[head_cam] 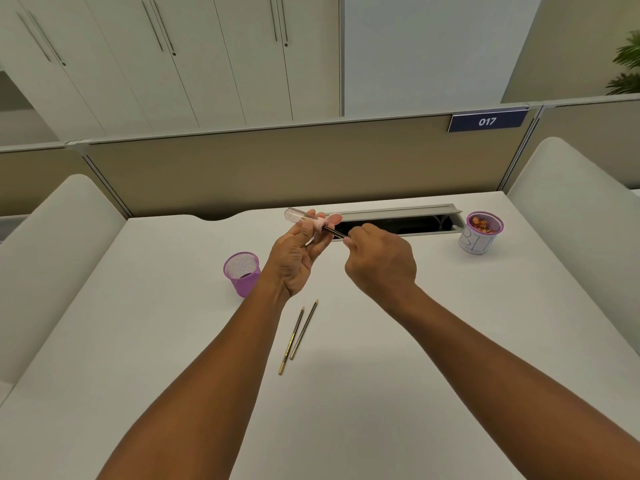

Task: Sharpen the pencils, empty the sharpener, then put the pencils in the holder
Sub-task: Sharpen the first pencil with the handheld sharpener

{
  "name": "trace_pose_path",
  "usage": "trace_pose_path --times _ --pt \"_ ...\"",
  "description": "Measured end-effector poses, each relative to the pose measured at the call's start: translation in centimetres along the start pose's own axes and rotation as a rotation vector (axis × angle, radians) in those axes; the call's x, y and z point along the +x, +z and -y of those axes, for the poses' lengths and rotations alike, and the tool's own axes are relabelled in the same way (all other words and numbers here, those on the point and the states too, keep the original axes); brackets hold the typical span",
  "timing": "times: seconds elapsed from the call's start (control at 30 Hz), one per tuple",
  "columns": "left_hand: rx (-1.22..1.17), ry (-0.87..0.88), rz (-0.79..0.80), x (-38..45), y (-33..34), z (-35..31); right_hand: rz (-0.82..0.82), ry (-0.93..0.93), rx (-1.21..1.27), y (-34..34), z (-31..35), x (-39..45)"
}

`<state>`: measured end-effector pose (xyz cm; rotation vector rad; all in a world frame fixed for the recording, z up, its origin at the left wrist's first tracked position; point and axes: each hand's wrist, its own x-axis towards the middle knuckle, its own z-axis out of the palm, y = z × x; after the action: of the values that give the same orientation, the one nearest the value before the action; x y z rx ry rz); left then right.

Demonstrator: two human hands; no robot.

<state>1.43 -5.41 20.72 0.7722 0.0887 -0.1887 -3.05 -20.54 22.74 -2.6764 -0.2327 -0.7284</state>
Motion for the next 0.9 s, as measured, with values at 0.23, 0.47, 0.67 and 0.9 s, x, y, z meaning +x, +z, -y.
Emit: trace_pose_path --times 0.23,0.47,0.67,0.9 --pt "0.008 -0.016 0.047 0.0 0.1 -0.1 0.546 0.555 0.419 -1.2 0.5 3.0" --pt "-0.016 -0.013 0.047 0.1 -0.3 0.0 0.631 0.571 0.564 -2.3 -0.1 3.2" --pt "-0.038 0.034 0.013 0.1 -1.0 -0.2 0.5 0.331 0.381 -1.1 -1.2 1.5" --pt "-0.092 0.046 -0.055 0.1 -1.5 0.4 0.526 0.359 0.549 0.0 -1.7 0.3"
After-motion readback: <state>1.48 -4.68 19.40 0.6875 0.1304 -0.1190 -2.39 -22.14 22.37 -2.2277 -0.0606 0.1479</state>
